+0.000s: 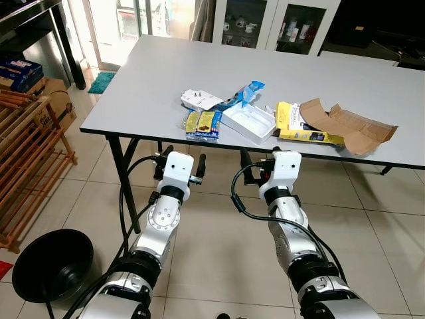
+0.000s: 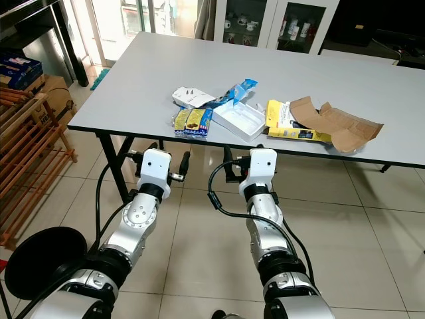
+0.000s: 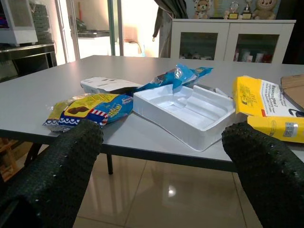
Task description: Picking trash to rubbish bin
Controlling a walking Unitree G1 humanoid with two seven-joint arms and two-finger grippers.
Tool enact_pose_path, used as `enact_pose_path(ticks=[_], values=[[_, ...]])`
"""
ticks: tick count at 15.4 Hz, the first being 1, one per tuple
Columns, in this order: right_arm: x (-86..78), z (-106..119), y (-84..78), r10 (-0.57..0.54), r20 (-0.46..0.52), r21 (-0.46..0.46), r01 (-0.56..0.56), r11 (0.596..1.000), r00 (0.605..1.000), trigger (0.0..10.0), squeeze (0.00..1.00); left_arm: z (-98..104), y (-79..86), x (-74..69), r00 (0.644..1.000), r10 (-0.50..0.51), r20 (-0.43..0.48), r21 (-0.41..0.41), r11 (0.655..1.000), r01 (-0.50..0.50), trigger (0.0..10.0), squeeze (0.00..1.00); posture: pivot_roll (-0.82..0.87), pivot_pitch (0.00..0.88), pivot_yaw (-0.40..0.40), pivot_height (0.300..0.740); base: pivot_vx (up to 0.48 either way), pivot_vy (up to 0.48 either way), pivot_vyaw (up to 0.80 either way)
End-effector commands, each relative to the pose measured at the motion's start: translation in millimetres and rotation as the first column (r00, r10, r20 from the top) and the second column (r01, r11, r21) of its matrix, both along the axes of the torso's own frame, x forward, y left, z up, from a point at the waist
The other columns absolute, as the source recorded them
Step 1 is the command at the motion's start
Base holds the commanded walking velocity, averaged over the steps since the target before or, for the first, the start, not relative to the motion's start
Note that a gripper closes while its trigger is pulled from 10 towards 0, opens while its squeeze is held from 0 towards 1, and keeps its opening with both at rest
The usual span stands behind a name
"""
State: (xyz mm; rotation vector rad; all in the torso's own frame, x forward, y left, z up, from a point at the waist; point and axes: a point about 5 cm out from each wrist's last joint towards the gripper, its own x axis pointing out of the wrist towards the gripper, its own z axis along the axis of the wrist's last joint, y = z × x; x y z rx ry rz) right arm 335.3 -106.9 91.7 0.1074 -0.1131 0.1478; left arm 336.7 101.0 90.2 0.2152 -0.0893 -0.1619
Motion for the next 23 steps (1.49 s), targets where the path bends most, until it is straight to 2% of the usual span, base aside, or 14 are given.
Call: enact_pose_path(ticks=[1, 7, 23], values=[[1.7, 0.8, -3.0, -0.013, -0.005, 0.006, 0.013, 1.0, 1.0, 10.0, 0.0, 0.0, -3.6, 1.1, 1.0, -0.011, -0.01, 0.012, 1.0, 0.011, 10.0, 0.0, -0.02, 0.047, -0.079, 0.74, 0.0, 0.0, 0.0], [1.5, 0.6, -3.2, -0.013, -0.006, 0.007, 0.013, 1.0, 1.0, 10.0, 0.0, 1.1, -0.8, 2.3, 1.0, 0.012, -0.016, -0.015, 1.0, -0.013, 10.0, 0.0, -0.02, 0.048, -0.081, 0.74, 0.0, 0.0, 0.0], [1.6, 0.3, -2.7, -0.006, -0.008, 0.007, 0.006, 1.0, 1.0, 10.0, 0.0, 3.3, 0.5, 3.2, 1.0, 0.021, -0.005, -0.018, 1.0, -0.021, 10.0, 0.0, -0.02, 0.048, -0.082, 0.74, 0.305, 0.0, 0.0]])
